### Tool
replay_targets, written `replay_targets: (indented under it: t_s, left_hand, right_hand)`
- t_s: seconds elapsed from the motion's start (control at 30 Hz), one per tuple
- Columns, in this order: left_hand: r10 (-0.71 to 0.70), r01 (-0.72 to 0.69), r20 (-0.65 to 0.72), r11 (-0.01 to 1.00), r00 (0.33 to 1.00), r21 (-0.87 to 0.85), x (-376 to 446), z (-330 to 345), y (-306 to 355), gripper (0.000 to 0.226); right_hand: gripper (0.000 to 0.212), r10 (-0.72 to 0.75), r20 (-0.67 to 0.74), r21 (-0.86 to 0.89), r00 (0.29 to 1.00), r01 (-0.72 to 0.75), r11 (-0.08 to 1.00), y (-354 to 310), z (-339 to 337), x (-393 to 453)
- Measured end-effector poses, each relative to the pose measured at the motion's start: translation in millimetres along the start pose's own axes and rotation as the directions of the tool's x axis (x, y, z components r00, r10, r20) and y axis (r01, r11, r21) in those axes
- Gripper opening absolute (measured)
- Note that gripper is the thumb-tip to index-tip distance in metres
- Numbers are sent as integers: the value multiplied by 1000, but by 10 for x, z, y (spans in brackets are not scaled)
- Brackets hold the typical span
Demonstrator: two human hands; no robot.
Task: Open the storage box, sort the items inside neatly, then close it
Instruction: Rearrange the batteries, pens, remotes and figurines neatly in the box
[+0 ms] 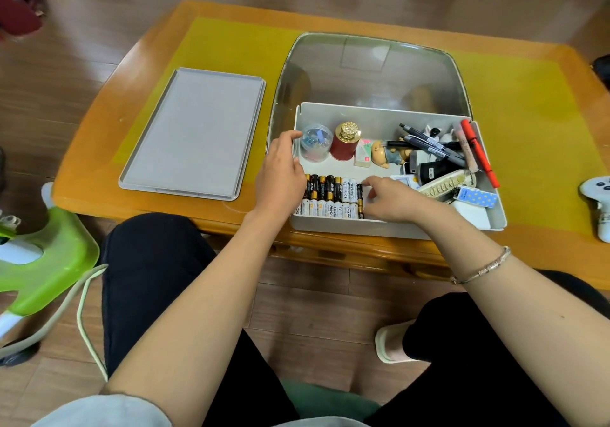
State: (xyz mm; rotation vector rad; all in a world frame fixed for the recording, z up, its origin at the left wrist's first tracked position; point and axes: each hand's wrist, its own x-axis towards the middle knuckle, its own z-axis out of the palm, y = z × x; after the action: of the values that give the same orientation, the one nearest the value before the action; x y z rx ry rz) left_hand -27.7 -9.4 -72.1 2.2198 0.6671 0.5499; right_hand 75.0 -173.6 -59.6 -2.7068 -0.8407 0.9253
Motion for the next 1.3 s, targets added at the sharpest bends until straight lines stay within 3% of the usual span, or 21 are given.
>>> replay_targets:
  t_s: [0.17, 0.37, 0.43, 0.47, 0.57, 0.7, 0.77, 0.87, 0.93, 1.07, 1.17, 1.23, 1.3]
  left_hand:
    - [-16, 16, 1, 1000, 1000, 0, 8, 14, -14, 40]
    - [-21, 21, 6, 1000, 1000, -9, 10, 35, -23, 42]
    - [-25, 25, 6, 1000, 1000, -14, 14, 47, -31, 44]
    - [-23, 23, 5, 1000, 1000, -15, 17, 54, -33, 45]
    - [-2, 2, 2, 1000, 1000, -6, 17, 55, -42, 50]
    - [-6, 7, 6, 1000, 1000, -10, -42, 54, -49, 52]
    - [26, -26, -1, 997, 1000, 69, -57, 40, -27, 53]
    - [135, -125, -11, 946, 991, 300, -47, -1, 41, 56]
    - [116, -120, 32, 914, 993, 387, -44, -8, 99, 61]
    - [-75, 21, 164, 950, 984, 312, -56, 23, 175, 80]
    - [-93, 31, 184, 949, 979, 315, -44, 24, 189, 88]
    - [-10, -30, 87, 894, 996, 446, -47, 50, 249, 82]
    - [148, -156, 53, 885, 988, 438, -42, 147, 377, 63]
  right_hand:
    - [54, 42, 104, -36, 994, -38, 999, 101, -40, -128]
    - [55, 1, 126, 46, 992, -7, 999, 107, -80, -235]
    - [41, -74, 8, 122, 997, 73, 990, 138, -142, -291]
    - [32, -102, -121, 149, 987, 120, 982, 170, -189, -322]
    - [21, -74, -488, 152, 869, 168, 974, 311, -353, -394]
    - [22, -64, -619, 34, 783, 108, 994, 527, -510, -441]
    - [21, -86, -649, -19, 756, 96, 995, 634, -554, -431]
    - [29, -69, -653, -94, 754, 9, 996, 779, -612, -391]
    - [35, -23, -640, -101, 768, -55, 993, 864, -640, -365]
    - [36, 27, -643, -53, 765, -79, 995, 964, -698, -368]
    - [36, 1, -622, -52, 783, -42, 998, 1023, -722, -429]
    - [34, -52, -587, -74, 808, 10, 997, 1059, -697, -487]
    - [33, -99, -565, -115, 819, 41, 992, 1080, -654, -532]
